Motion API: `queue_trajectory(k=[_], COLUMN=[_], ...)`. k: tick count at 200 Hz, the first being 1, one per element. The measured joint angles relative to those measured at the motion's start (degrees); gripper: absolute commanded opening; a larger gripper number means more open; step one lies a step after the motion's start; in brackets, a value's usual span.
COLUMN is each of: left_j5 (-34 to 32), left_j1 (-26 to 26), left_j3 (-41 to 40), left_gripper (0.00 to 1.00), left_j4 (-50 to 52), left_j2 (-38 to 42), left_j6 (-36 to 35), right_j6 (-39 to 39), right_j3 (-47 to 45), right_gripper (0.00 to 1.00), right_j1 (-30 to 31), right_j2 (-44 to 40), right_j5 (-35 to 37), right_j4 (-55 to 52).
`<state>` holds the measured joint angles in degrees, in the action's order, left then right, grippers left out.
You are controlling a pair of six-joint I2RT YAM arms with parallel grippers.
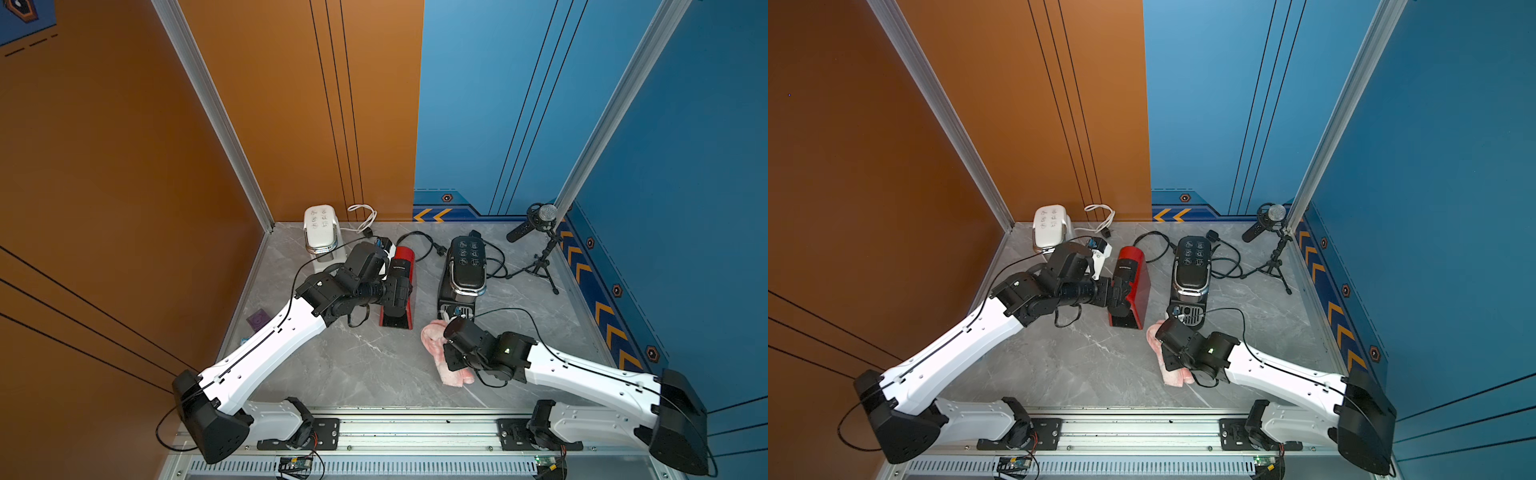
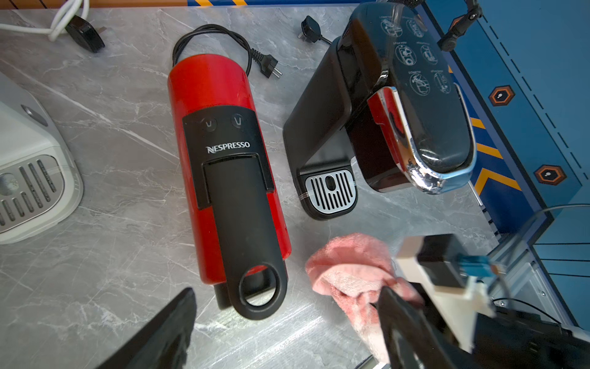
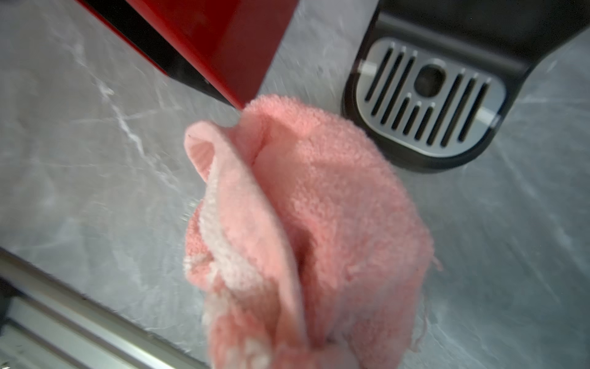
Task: Wipe the surface of a coffee machine
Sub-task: Pick up the cleaning item at the center of the board, then wipe the dirt from the surface of the coffee machine.
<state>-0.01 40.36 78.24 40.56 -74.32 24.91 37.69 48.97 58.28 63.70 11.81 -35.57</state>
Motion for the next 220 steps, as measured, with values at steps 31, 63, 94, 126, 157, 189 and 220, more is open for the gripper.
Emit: queue_trajectory(k=[31, 63, 94, 126, 157, 189, 220], left_j5=[0.0, 0.0, 0.2, 0.6, 0.6, 1.0, 1.0], left_j1=[-0.9, -1.7, -1.7, -0.9, 1.5, 2.4, 2.4], left_j3=[2.4, 3.8, 7.6, 13.0, 16.8, 19.2, 20.1], left_gripper=[0.90, 0.90, 0.89, 0.88, 0.88, 0.88, 0.88], left_j4=[0.0, 0.0, 0.0, -0.3, -0.3, -0.3, -0.2], left_j2=[0.0, 0.0, -2.3, -8.2, -14.8, -19.7, -20.8], left_j6=[0.0, 0.2, 1.0, 2.1, 2.6, 2.6, 3.1], right_j6=[-0.9, -6.1, -12.6, -15.9, -16.4, -15.8, -15.2], right_j3=[12.2, 24.9, 30.8, 31.2, 26.3, 22.6, 22.7], right_gripper=[0.00, 0.00, 0.00, 0.00, 0.00, 0.00, 0.00], right_j1=[5.0, 4.2, -8.8, -23.3, -28.2, -31.8, -35.4], right_j2=[-3.7, -2.7, -0.7, 5.2, 10.4, 10.2, 12.1], right_j5=[7.6, 14.1, 13.2, 3.8, -3.6, -8.8, -12.3], right_j4=[-7.3, -13.3, -11.9, -8.2, -2.9, 4.6, 8.4])
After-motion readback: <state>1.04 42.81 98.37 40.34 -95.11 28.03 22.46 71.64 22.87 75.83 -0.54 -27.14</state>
